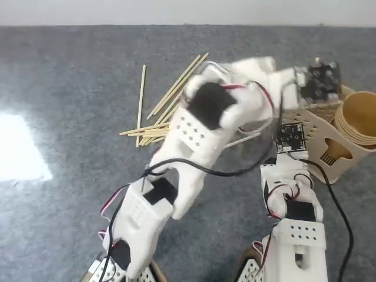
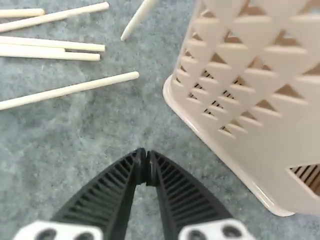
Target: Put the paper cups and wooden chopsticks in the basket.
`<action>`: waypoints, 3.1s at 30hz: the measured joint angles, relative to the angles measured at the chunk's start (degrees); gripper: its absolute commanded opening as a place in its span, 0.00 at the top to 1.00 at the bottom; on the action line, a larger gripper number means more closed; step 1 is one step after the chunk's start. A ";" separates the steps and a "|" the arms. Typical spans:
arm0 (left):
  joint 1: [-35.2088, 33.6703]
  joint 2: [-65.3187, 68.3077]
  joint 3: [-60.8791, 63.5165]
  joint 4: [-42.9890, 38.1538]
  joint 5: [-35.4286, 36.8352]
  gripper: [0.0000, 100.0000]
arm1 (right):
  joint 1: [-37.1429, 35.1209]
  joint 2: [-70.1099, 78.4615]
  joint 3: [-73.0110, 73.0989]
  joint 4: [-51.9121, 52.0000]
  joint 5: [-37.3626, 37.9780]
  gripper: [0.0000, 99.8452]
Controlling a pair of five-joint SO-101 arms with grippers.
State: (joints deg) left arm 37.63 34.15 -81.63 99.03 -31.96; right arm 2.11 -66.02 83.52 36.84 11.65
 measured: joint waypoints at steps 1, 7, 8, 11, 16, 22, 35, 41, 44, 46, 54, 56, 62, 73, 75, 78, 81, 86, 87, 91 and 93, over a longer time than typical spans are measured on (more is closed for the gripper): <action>-1.23 0.00 -1.05 0.00 1.32 0.90 | 0.00 0.00 0.00 0.00 0.00 0.99; -6.95 -7.12 -2.99 0.09 6.86 0.90 | -2.64 0.00 0.00 0.09 0.00 0.99; -7.56 -9.41 -2.99 0.09 7.65 0.90 | -4.04 0.00 0.00 0.26 0.09 0.99; -9.76 -17.67 -1.05 0.09 9.23 0.90 | -8.26 0.00 -0.62 3.60 2.64 0.99; -15.30 -32.62 8.88 0.09 9.49 0.90 | -9.58 0.00 -7.12 11.52 3.25 0.99; -21.45 -50.99 32.62 0.35 9.85 0.90 | -9.76 0.00 -13.10 19.60 3.69 0.99; -37.98 -98.46 102.07 -7.21 10.11 0.90 | -9.76 -12.40 -21.89 38.07 14.24 0.99; -46.24 -106.99 129.93 -14.68 10.37 0.90 | -9.93 -22.51 -29.80 44.13 22.33 0.99; -47.21 -111.38 131.96 -15.91 10.37 0.90 | -9.93 -23.38 -30.95 44.31 25.05 0.99; -47.30 -112.26 132.92 -17.23 10.37 0.90 | -9.93 -23.82 -31.12 44.31 26.64 0.99; -47.65 -111.82 149.19 -31.74 10.37 0.90 | -9.76 -24.00 -31.12 40.62 36.31 0.84; -47.65 -111.82 152.97 -34.90 11.16 0.90 | -9.93 -24.00 -31.12 39.91 38.77 0.78; -47.65 -111.82 163.52 -44.48 15.91 0.90 | -8.09 -24.00 -31.12 35.87 47.47 0.80; -45.54 -111.74 172.04 -53.98 17.49 0.90 | -11.43 -24.00 -25.23 21.10 56.97 0.81; -44.92 -111.74 172.66 -53.98 17.49 0.90 | -12.31 -23.65 -20.48 16.00 58.37 0.81; -44.84 -111.74 173.10 -55.21 17.58 0.90 | -12.48 -23.30 -15.38 10.81 61.27 0.81; -44.92 -111.74 173.10 -55.56 17.67 0.90 | -13.19 -23.30 -12.13 7.56 64.18 0.81; -44.57 -111.74 173.10 -55.65 17.67 0.90 | -13.89 -23.21 -6.68 -1.23 67.34 0.81; -44.48 -111.74 173.10 -55.65 17.67 0.90 | -14.51 -23.30 -5.80 -2.90 67.52 0.81; -44.48 -111.74 173.10 -55.65 17.76 0.90 | -14.24 -23.65 -3.34 -7.12 67.60 0.81; -44.48 -111.74 173.10 -55.65 17.76 0.90 | -14.24 -23.65 -2.20 -8.88 67.69 0.81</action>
State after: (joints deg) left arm -6.86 -77.58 91.47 43.38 -14.20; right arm -12.13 -89.67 81.32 27.96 79.34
